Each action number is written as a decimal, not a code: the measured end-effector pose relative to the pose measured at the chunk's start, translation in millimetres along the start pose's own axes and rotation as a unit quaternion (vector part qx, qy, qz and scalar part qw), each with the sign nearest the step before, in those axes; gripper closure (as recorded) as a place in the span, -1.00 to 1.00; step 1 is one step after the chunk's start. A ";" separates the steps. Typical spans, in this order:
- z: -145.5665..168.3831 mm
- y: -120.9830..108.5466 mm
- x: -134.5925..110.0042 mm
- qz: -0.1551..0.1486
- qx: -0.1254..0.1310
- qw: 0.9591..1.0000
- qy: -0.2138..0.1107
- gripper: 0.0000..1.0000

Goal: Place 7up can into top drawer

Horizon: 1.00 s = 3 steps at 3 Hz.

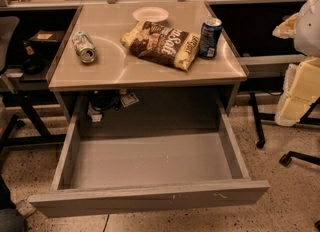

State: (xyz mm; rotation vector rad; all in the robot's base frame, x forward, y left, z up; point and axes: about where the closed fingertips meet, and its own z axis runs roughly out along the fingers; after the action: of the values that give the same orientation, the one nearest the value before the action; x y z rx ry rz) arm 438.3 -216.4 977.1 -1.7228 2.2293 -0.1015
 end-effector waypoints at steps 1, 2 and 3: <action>0.0 0.0 0.0 0.000 0.000 1.000 0.000 -1.00; 1.0 2.8 -14.1 -0.012 0.004 1.000 -0.013 -1.00; 9.0 3.1 -41.7 -0.016 0.004 1.000 -0.008 -1.00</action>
Offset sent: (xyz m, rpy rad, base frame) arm 0.0016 0.0339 -0.0025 0.0372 -0.0216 0.0696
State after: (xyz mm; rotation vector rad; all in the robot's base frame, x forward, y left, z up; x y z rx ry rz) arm 447.2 -174.6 976.4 -1.7489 2.1871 -0.1042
